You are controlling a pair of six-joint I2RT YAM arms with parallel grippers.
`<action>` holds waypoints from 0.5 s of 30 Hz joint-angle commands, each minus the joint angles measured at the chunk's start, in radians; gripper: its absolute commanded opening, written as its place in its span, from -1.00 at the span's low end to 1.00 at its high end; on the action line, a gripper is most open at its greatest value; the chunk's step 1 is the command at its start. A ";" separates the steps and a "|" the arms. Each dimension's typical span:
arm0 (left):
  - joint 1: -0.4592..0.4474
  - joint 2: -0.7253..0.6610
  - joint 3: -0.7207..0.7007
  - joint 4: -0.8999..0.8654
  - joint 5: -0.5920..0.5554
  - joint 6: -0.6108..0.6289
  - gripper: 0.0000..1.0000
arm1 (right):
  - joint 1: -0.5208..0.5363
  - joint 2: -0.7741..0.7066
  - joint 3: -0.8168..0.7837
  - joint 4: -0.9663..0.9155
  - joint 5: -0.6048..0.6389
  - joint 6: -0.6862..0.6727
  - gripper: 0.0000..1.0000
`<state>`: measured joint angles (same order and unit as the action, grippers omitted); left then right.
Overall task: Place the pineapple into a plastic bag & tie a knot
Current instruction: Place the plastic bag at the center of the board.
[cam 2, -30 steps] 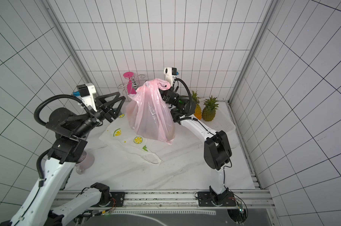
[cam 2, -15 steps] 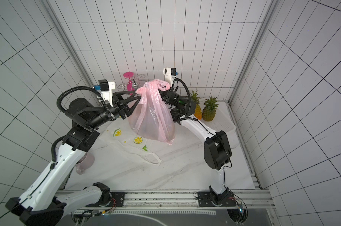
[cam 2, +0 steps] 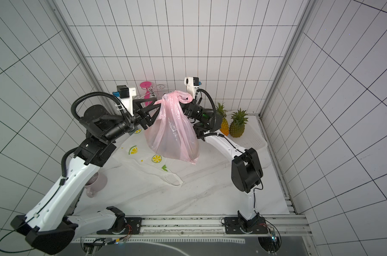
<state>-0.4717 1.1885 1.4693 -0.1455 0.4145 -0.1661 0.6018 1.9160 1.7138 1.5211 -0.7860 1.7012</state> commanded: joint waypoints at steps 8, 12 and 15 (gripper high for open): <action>-0.004 0.020 0.056 -0.025 0.035 0.020 -0.29 | 0.017 -0.068 0.108 0.294 0.041 0.042 -1.00; -0.003 0.025 0.056 -0.022 0.045 0.013 -0.42 | 0.017 -0.072 0.105 0.287 0.030 0.033 -1.00; -0.005 0.032 0.057 -0.018 0.048 0.007 -0.66 | 0.017 -0.073 0.093 0.287 0.023 0.029 -1.00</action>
<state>-0.4763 1.2053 1.5032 -0.1574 0.4564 -0.1593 0.6090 1.9160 1.7138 1.5204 -0.8070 1.7004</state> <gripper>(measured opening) 0.188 0.049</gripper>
